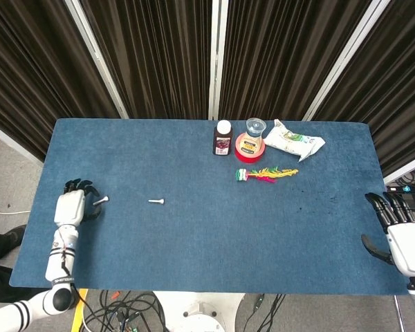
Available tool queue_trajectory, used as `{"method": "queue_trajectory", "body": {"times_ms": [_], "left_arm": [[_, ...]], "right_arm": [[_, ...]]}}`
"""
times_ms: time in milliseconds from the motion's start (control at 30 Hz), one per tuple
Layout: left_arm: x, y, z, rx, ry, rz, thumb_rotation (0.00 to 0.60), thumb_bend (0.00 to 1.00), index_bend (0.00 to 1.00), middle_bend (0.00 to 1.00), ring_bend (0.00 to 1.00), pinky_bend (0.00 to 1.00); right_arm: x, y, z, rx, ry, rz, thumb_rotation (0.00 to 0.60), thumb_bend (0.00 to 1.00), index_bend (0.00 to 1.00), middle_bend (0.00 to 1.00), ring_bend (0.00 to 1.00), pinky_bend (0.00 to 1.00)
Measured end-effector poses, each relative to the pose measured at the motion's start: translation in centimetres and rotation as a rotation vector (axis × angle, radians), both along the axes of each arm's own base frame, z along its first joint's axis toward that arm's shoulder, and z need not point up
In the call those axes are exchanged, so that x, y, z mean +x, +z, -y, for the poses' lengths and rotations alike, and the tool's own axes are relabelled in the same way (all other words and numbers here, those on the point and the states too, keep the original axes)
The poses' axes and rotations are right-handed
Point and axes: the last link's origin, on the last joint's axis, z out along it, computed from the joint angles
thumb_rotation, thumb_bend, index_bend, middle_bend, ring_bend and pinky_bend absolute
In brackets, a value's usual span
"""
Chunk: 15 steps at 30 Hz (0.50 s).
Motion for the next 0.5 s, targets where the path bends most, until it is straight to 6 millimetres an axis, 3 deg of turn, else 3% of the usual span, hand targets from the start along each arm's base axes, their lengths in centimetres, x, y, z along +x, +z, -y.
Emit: {"method": "queue_trajectory", "body": {"times_ms": [500], "left_arm": [[-1.0,-1.7,-0.2,0.024,0.065,-0.016,0.600,0.30,0.48,0.19,0.05,0.00]], "right_arm": [[0.2,0.0,-0.1,0.000,-0.002,-0.004,0.600,0.26,0.03,0.10,0.00,0.00]]}}
